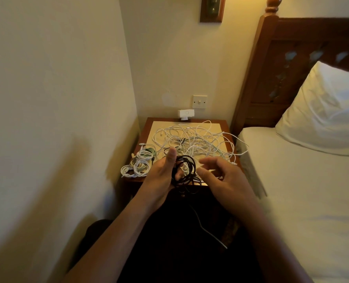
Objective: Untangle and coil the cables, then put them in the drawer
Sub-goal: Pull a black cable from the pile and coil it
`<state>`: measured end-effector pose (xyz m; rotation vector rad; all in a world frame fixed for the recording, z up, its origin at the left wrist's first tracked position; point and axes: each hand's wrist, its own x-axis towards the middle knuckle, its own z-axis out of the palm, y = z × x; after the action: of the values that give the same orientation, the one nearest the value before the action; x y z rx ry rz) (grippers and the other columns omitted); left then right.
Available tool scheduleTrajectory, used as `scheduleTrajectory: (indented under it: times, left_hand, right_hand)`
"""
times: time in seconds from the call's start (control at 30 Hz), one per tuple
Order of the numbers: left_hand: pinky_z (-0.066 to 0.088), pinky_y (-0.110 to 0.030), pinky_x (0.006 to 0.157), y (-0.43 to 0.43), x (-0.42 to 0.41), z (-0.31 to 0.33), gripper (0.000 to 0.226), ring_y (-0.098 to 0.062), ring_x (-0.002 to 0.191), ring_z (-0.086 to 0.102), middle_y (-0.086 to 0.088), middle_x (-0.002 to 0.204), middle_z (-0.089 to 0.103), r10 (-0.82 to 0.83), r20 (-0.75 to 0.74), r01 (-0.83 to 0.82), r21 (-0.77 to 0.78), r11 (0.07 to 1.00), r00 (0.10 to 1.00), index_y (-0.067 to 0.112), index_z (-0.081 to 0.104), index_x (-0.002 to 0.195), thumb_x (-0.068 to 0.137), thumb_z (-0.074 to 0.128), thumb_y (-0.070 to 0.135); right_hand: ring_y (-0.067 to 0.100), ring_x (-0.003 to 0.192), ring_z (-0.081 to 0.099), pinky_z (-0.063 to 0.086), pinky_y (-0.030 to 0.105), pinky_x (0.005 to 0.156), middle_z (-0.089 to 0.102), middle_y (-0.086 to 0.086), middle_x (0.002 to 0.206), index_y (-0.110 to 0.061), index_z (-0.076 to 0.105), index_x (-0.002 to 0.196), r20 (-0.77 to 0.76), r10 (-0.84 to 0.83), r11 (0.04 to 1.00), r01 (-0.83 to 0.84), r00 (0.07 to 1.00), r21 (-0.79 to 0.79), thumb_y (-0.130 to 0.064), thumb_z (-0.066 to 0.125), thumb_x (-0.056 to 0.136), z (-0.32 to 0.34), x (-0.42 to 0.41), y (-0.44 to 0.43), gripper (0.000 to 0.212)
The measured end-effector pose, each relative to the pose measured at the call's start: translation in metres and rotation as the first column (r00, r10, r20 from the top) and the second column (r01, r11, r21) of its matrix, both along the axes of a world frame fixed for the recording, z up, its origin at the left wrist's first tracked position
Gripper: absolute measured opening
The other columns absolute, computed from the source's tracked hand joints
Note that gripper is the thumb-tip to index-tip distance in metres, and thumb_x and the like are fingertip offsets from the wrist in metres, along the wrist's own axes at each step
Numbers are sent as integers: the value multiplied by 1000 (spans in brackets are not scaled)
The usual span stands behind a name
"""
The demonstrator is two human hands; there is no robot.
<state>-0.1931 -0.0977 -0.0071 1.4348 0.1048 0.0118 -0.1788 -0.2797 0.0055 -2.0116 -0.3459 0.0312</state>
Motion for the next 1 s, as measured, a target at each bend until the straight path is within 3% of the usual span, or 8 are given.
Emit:
scheduleTrajectory:
  times: [0.13, 0.23, 0.37, 0.53, 0.6, 0.7, 0.87, 1.0]
  left_hand:
    - [45, -46, 89, -2, -3, 2, 65, -25, 78, 45, -4, 68, 50, -105, 1, 105, 73, 992, 994, 15, 63, 101, 93, 38, 74]
    - [51, -39, 89, -1, -5, 7, 67, -18, 68, 48, -5, 66, 47, -127, -13, 127, -20, 992, 992, 15, 65, 109, 96, 33, 71]
    - [54, -38, 84, 2, -2, 13, 74, -14, 64, 55, -5, 63, 53, -64, -56, 60, -64, 996, 996, 4, 64, 105, 92, 34, 70]
    - [49, -33, 78, 2, 1, 14, 79, -13, 63, 55, -3, 63, 56, -83, -78, 79, -45, 996, 994, 1, 59, 111, 90, 35, 73]
    - [46, -37, 82, 3, -1, 12, 80, -15, 65, 51, -3, 62, 52, -131, -62, 132, 11, 991, 989, -3, 59, 108, 95, 33, 71]
    - [47, -35, 81, 4, -5, 11, 77, -15, 62, 50, -2, 58, 45, -183, -52, 185, 35, 982, 982, -10, 58, 113, 101, 35, 62]
    - [39, -32, 69, 3, -5, 14, 50, -16, 58, 41, -4, 58, 40, -210, -17, 210, 8, 978, 978, 4, 56, 106, 96, 53, 52]
    - [42, -36, 68, 2, -3, 12, 52, -19, 54, 43, -6, 56, 50, -119, -5, 118, 167, 979, 993, 0, 60, 98, 93, 59, 51]
  right_hand:
    - [-3, 88, 63, 51, 11, 66, 66, -19, 105, -37, 63, 125, 130, 65, 995, -53, 989, -87, -40, 74, 92, 15, 8, 6, 35]
    - [4, 87, 60, 53, 19, 71, 60, -19, 114, -42, 66, 124, 230, 158, 979, -122, 960, -164, -30, 76, 91, 22, 9, 8, 36]
    - [2, 89, 56, 45, 23, 74, 60, -15, 108, -37, 76, 113, 209, 263, 958, -229, 942, -175, -28, 74, 93, 25, 13, 12, 22]
    - [4, 84, 56, 43, 23, 70, 62, -16, 98, -32, 78, 95, 216, 217, 971, -188, 952, -149, -39, 75, 90, 20, 16, 19, 8]
    - [6, 84, 59, 47, 24, 71, 65, -14, 96, -29, 76, 94, 186, 188, 981, -176, 964, -81, -40, 73, 92, 19, 19, 19, 11]
    - [11, 84, 67, 57, 31, 74, 70, -8, 90, -25, 72, 96, 103, 71, 980, -89, 992, 178, -35, 68, 96, 19, 25, 14, 10]
    - [27, 90, 74, 63, 47, 83, 73, 8, 95, -15, 65, 101, -128, 95, 932, -43, 987, 361, -23, 63, 100, 6, 25, 14, 9]
    - [26, 93, 75, 63, 37, 79, 73, 11, 103, -15, 64, 109, -208, 178, 906, -77, 962, 416, -10, 61, 101, 4, 22, 10, 10]
